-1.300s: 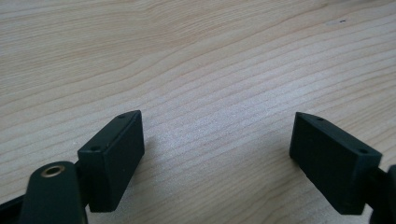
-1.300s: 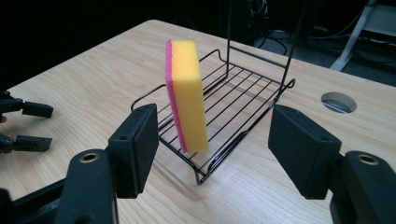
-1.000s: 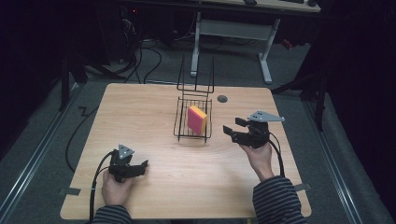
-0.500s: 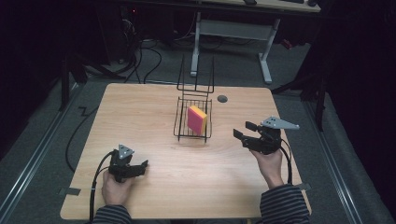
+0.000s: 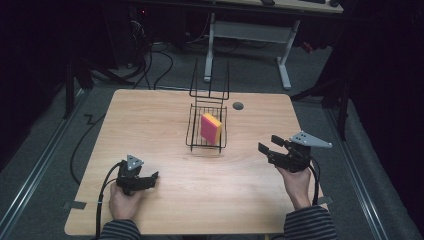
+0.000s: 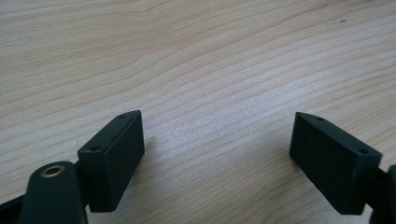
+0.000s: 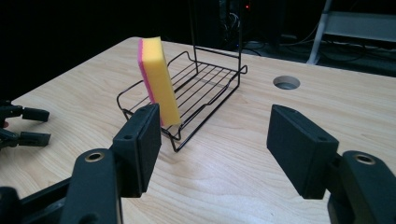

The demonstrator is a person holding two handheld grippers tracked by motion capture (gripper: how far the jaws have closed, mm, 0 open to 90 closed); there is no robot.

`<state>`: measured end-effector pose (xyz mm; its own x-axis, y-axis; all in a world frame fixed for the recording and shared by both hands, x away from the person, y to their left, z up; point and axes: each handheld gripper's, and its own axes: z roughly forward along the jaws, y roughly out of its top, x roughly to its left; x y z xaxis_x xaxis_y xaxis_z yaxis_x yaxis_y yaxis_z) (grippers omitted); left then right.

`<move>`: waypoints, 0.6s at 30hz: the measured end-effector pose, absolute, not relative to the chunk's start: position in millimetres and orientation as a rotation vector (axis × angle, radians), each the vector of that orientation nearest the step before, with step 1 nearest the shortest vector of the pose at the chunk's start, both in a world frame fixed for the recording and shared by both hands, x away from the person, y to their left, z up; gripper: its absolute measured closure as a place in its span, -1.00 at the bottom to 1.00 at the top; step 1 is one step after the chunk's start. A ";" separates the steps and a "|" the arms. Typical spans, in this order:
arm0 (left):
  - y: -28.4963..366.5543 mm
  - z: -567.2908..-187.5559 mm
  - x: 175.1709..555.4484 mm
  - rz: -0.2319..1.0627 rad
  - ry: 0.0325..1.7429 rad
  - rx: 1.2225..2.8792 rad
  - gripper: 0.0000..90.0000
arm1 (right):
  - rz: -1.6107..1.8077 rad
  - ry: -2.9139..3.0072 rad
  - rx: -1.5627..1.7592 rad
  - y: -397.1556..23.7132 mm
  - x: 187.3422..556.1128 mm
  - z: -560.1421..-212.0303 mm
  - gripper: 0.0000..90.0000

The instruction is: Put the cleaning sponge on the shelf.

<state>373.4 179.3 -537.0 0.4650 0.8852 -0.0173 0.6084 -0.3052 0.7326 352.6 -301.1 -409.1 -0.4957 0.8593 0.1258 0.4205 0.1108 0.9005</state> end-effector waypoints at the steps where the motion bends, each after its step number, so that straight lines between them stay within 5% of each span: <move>1: 179.3 -537.0 373.4 0.519 1.238 2.031 -0.59 | 1.361 1.961 1.245 -302.3 351.5 -409.5 -0.21; 18: 179.2 -537.0 373.4 0.519 1.238 2.031 -0.59 | 1.397 1.907 1.286 -319.0 332.9 -425.9 -0.20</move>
